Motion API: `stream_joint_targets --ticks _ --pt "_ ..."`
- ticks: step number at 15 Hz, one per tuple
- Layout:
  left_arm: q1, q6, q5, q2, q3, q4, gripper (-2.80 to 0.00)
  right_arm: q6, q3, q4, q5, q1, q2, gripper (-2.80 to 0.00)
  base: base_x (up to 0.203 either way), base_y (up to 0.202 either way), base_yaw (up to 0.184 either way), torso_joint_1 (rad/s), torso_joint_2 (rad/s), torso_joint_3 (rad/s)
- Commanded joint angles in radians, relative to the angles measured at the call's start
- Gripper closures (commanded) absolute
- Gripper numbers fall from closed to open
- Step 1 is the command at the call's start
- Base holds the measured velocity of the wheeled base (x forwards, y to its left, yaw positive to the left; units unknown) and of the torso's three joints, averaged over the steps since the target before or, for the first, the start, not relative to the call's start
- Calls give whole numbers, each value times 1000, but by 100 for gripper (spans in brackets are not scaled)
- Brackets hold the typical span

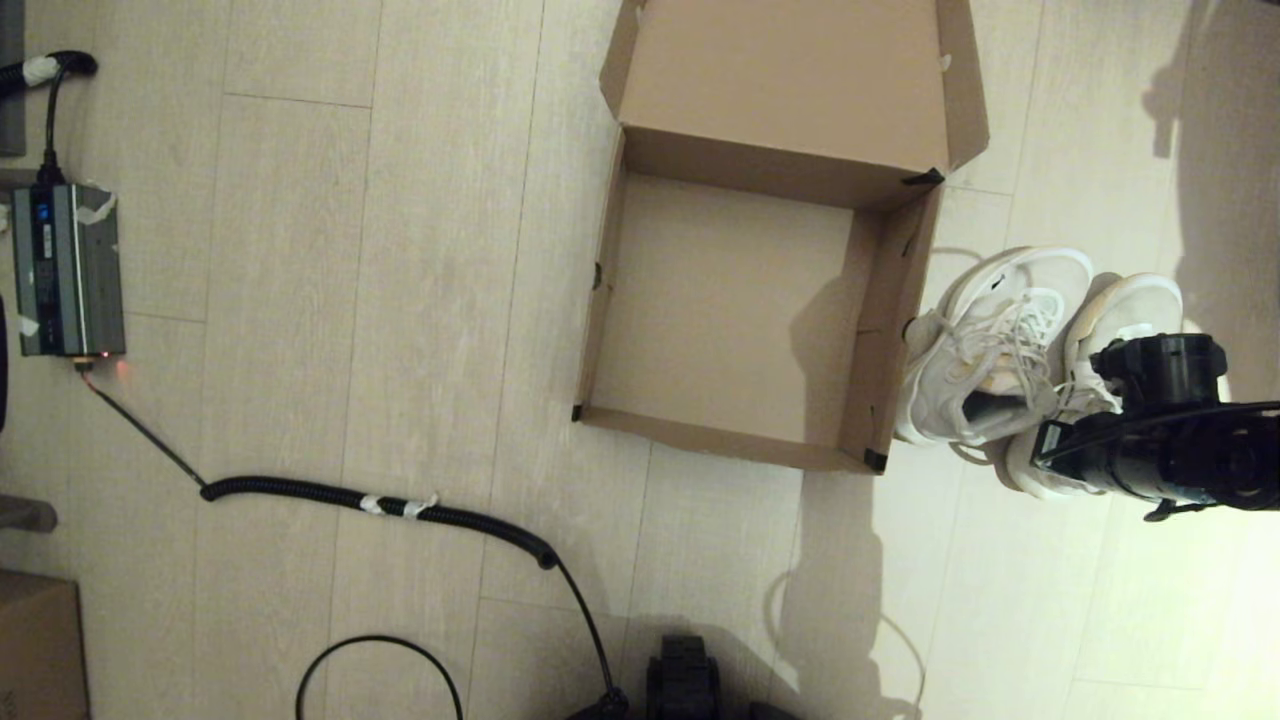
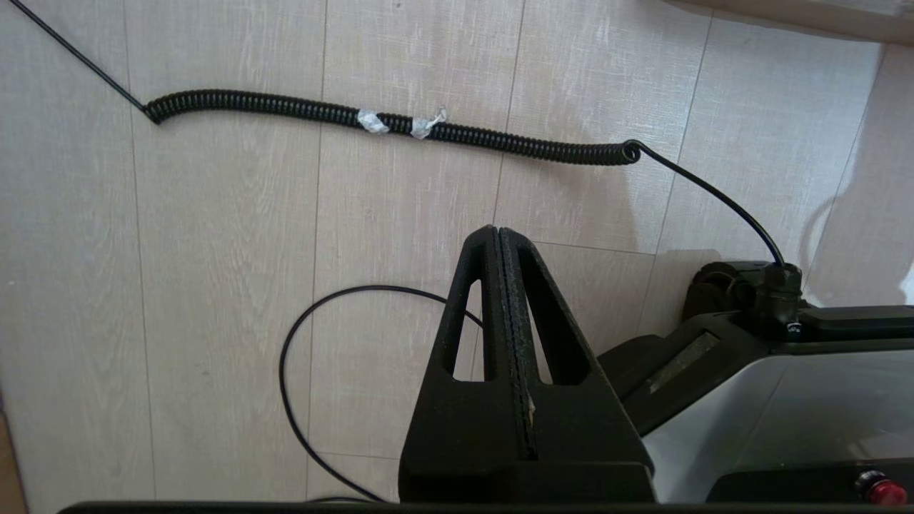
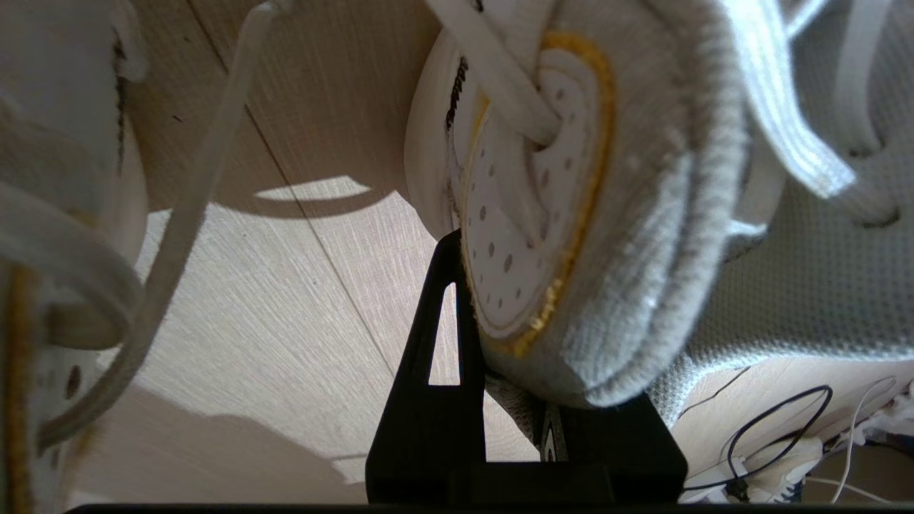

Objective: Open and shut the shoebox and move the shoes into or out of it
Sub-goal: Put the shoes into the shoe box

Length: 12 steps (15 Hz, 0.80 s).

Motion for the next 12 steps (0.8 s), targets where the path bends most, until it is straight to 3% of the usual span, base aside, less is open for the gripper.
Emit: stream_joint_targets --ticks 1,4,6,8,10,12 --pt "0 0 0 -2 0 0 0 -1 -1 -1 -4 -5 -37 0 0 0 0 0 0 0" --pt "0 0 0 -2 0 0 0 -67 3 94 -46 -23 -125 0 0 0 0 0 0 0" --pt "0 0 0 -2 0 0 0 -81 -11 220 -116 -33 -221 0 0 0 0 0 0 0" --pt "0 0 0 -2 0 0 0 -83 -58 278 -135 -52 -319 0 0 0 0 0 0 0" --pt "0 0 0 -2 0 0 0 -87 -144 313 -131 -56 -405 0 0 0 0 0 0 0" --pt "0 0 0 -2 0 0 0 -90 -245 403 -42 -55 -494 0 0 0 0 0 0 0"
